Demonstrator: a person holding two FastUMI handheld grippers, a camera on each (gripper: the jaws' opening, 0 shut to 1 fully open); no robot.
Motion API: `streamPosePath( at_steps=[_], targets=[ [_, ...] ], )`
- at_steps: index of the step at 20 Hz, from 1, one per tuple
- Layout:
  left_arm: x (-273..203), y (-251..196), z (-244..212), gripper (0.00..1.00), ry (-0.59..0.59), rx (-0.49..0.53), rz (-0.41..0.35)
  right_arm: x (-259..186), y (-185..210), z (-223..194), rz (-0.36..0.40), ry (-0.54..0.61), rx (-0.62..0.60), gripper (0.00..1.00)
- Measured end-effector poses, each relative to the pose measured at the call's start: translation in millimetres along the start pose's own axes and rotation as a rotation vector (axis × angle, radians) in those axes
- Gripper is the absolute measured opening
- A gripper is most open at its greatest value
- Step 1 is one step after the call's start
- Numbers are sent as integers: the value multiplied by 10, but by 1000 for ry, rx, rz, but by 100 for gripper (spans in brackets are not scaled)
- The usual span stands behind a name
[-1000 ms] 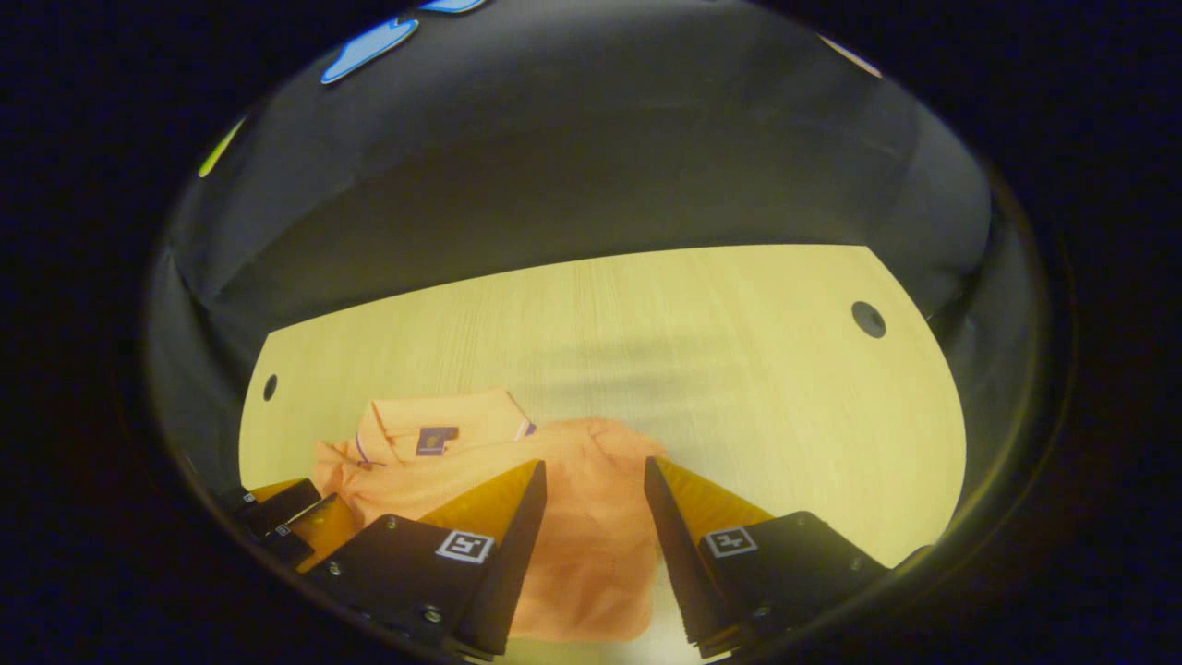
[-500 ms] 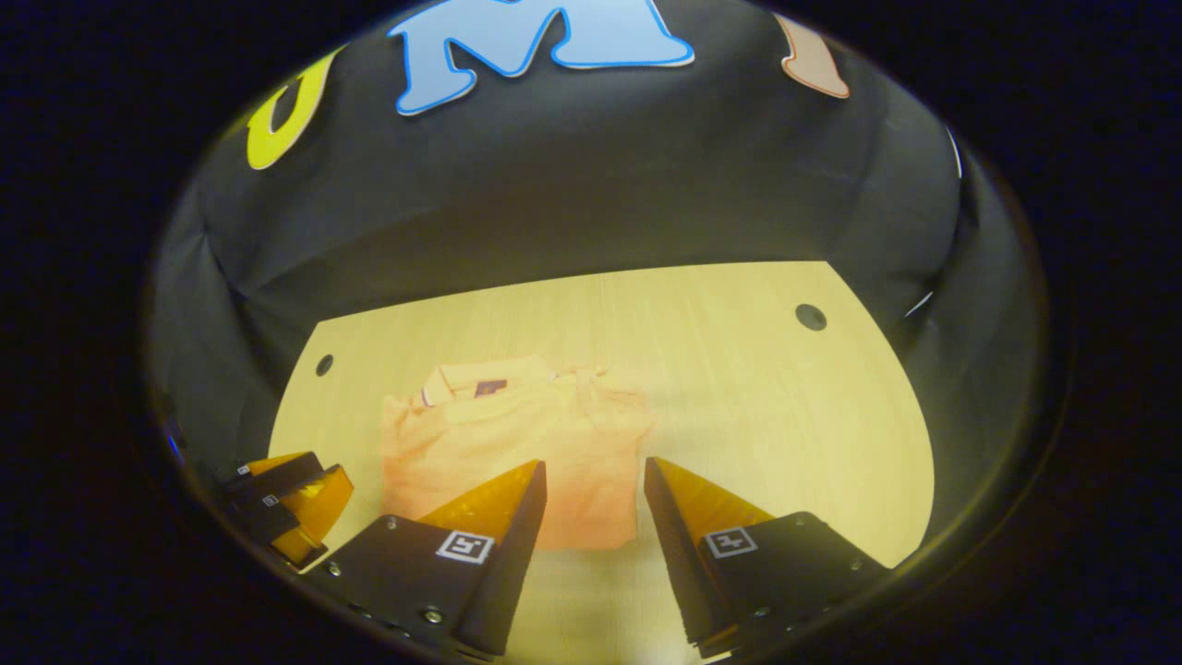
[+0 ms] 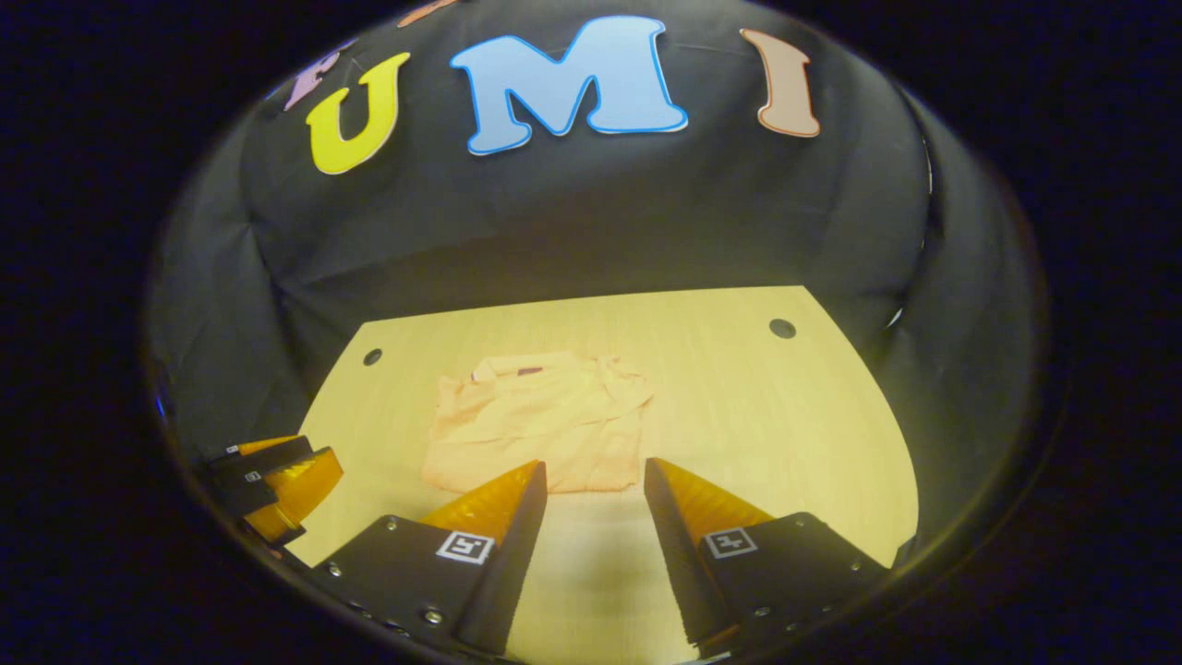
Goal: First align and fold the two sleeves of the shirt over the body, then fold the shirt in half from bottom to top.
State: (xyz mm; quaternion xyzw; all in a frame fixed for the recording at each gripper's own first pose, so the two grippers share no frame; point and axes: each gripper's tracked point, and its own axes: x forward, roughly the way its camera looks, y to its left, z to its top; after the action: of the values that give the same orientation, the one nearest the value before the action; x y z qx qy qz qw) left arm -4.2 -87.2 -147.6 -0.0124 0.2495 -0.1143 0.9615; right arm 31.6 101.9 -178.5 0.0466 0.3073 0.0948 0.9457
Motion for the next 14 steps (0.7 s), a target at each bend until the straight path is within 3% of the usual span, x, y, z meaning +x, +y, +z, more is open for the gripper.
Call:
streamPosePath(
  at_steps=[8, 14],
  targets=[
    [-444, 56, -50, 58, -57, -53, 25, -411, 192, -86, 39, -78, 3, 68],
    [-811, 115, 166, 59, -205, -36, 55, -760, 302, 43, 55, -248, -67, 68]
  ],
)
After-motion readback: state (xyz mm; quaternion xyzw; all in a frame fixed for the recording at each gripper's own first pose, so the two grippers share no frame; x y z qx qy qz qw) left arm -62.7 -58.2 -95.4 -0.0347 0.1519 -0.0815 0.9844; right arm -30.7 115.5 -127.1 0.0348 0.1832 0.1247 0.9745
